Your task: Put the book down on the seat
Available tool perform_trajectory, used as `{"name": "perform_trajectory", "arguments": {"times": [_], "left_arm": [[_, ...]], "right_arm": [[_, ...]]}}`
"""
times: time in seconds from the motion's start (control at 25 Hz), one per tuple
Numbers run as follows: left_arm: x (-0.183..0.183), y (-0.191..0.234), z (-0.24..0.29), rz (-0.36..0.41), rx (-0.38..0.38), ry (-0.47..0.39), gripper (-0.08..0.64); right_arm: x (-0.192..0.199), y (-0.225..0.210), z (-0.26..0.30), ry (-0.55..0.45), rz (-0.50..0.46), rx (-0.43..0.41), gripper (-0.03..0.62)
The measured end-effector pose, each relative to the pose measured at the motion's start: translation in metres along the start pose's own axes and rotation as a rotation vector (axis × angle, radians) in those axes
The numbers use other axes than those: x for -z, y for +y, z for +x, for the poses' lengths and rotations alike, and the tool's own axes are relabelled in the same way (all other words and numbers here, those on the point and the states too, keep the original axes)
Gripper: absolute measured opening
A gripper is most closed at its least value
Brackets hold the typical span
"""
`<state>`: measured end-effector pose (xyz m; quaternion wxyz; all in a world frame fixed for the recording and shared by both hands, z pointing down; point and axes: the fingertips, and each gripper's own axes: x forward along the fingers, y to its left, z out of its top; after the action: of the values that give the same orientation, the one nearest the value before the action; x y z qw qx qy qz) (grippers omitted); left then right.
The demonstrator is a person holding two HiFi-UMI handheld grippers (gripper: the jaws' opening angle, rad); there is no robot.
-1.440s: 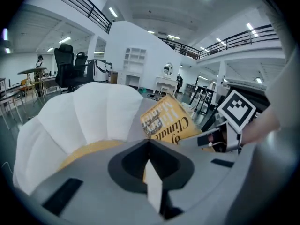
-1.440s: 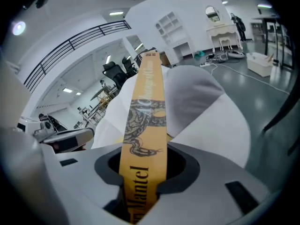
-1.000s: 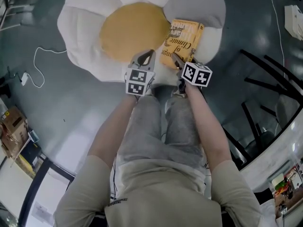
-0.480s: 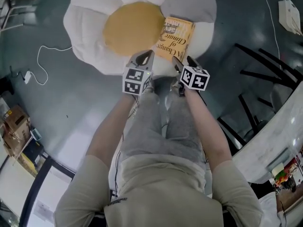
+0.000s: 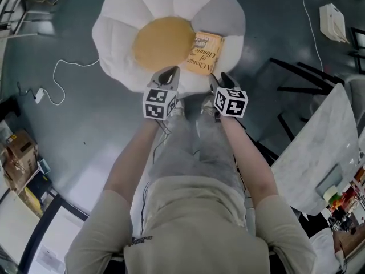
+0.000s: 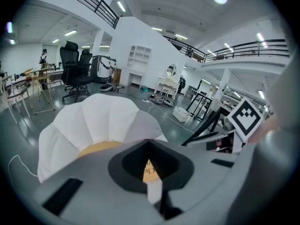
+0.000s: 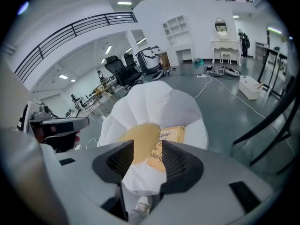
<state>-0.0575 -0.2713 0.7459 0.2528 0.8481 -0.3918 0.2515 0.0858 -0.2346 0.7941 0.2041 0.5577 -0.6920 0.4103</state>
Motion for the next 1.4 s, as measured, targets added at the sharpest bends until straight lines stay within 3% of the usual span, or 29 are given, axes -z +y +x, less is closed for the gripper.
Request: {"name": "perform_trajectory", "arguments": {"times": [0.24,0.56,0.84,1.04,1.4], "left_arm": [[-0.052,-0.011,-0.056,0.006,-0.011,-0.057,0.011],[-0.133,-0.037,-0.133,0.059,0.024,-0.182,0.011],[-0.209,-0.062,-0.19,0.102,0.047,-0.313,0.009],[-0.263,-0.092,-0.238,0.088,0.083,-0.44,0.009],[-0.309,-0.144,-0.297,0.152,0.148,-0.549,0.011]], "right_arm": [[-0.055,0.021,-0.075,-0.107,-0.063,0.039,0.13],[-0.126,0.064,-0.176,-0.263,-0.074,-0.01,0.058],[-0.185,0.103,-0.258,-0.401,-0.174,-0.072,0.051],[-0.221,0.131,-0.319,-0.501,-0.325,-0.1,0.05],[-0.257,0.163,-0.41,-0.691,-0.413,-0.146,0.029]]}}
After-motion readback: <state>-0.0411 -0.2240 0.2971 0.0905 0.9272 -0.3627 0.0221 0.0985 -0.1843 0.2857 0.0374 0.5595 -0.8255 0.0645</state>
